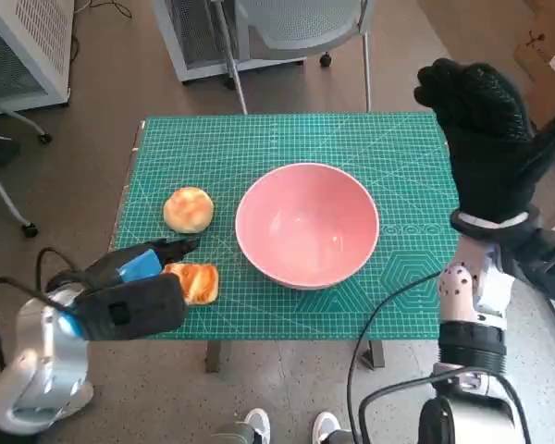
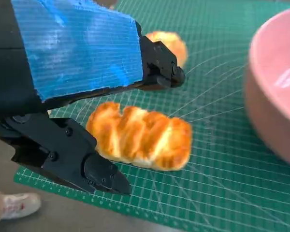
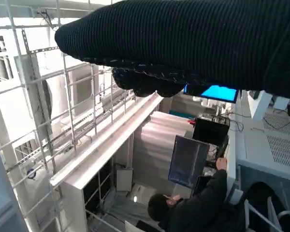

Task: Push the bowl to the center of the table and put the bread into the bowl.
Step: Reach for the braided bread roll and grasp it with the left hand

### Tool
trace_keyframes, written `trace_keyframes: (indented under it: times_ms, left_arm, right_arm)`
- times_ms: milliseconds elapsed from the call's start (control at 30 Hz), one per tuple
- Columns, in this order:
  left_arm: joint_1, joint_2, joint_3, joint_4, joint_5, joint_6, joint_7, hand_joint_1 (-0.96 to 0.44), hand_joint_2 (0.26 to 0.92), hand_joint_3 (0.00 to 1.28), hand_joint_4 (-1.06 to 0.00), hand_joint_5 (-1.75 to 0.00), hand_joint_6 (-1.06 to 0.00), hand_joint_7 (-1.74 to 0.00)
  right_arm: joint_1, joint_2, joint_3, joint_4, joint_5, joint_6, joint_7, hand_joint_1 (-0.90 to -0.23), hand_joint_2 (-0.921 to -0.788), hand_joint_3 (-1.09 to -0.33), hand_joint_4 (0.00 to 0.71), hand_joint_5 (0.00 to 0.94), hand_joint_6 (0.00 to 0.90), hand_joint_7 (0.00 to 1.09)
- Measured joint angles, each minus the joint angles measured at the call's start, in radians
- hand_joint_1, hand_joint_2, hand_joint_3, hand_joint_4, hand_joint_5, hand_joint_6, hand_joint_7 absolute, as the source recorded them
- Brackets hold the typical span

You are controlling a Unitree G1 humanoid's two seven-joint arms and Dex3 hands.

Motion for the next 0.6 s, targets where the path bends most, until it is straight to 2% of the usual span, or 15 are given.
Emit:
trace_keyframes:
  times_ms: [200,433,500,600]
  left_arm:
    - [-0.034,-0.05,-0.044,0.119,0.054,-0.031,0.033,-0.07,0.77,0.02,-0.22,-0.01,-0.38,-0.02]
    - [-0.071,-0.107,-0.082,0.252,0.111,-0.074,0.072,-0.08,0.806,0.02,-0.32,-0.03,-0.46,-0.03]
    - [-0.086,-0.117,-0.09,0.281,0.126,-0.093,0.087,-0.09,0.829,0.03,-0.38,-0.03,-0.51,-0.04]
    - [-0.102,-0.13,-0.096,0.325,0.155,-0.125,0.118,-0.07,0.865,0.02,-0.54,-0.06,-0.64,-0.06]
  right_arm:
    - [0.004,0.001,0.0,-0.005,0.0,0.001,0.0,-0.659,-0.921,-0.717,0.293,0.002,0.377,0.01]
    - [0.012,0.003,0.001,-0.015,0.0,0.001,0.0,-0.65,-0.921,-0.731,0.295,0.002,0.378,0.01]
    - [0.014,0.003,0.001,-0.018,0.0,0.001,0.0,-0.646,-0.921,-0.74,0.295,0.002,0.378,0.01]
    - [0.018,0.005,0.004,-0.024,-0.001,0.001,-0.001,-0.643,-0.921,-0.749,0.295,0.001,0.378,0.01]
